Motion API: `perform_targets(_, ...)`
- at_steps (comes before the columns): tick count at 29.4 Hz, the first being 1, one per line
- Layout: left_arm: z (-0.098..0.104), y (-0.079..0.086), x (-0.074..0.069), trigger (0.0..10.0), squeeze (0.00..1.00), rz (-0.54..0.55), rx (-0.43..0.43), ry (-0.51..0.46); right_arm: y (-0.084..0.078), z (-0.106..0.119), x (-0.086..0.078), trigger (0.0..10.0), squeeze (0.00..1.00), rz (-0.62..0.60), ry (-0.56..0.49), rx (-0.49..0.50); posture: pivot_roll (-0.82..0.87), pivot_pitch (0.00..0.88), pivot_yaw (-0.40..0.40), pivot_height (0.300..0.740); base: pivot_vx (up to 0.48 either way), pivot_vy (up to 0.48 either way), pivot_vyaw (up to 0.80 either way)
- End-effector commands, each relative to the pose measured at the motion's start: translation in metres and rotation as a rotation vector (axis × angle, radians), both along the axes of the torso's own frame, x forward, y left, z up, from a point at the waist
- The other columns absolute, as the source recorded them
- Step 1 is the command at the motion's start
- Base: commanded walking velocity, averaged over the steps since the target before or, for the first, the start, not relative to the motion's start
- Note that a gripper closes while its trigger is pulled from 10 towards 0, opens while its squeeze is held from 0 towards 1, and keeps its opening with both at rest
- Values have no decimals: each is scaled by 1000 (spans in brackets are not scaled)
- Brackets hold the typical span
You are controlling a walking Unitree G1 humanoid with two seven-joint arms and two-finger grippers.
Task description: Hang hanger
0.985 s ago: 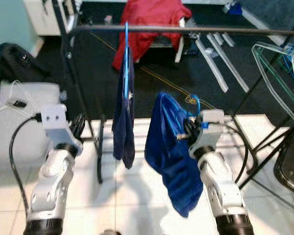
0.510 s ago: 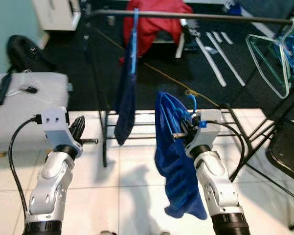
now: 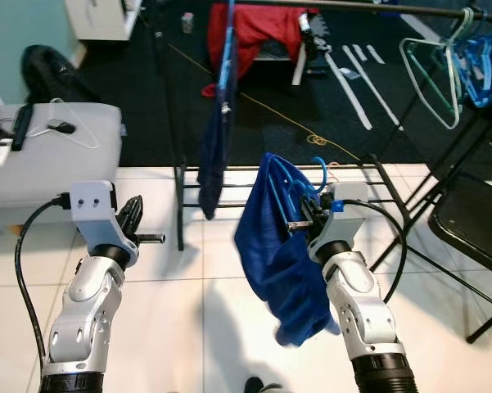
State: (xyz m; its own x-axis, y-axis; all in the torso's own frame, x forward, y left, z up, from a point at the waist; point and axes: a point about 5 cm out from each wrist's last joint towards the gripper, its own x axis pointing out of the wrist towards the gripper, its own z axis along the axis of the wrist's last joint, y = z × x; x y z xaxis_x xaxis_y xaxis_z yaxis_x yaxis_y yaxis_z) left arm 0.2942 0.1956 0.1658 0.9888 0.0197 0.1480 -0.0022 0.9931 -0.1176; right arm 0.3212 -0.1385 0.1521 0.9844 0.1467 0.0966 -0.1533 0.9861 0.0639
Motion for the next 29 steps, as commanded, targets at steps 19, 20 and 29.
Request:
perform_targets(19,-1,-6,10,10000,0,-37,59,38,-3,3,7,10000,0,-41,-12,65,13,141,-15,740,0,0,0)
perform_targets(20,-1,-6,10,10000,0,-37,59,38,-3,3,7,10000,0,-41,-12,65,13,141,-15,740,0,0,0)
perform_targets(29,2,-6,20,10000,0,-12,62,61,1,9,19,10000,0,-18,27,125,5,171,12,740,0,-91,0)
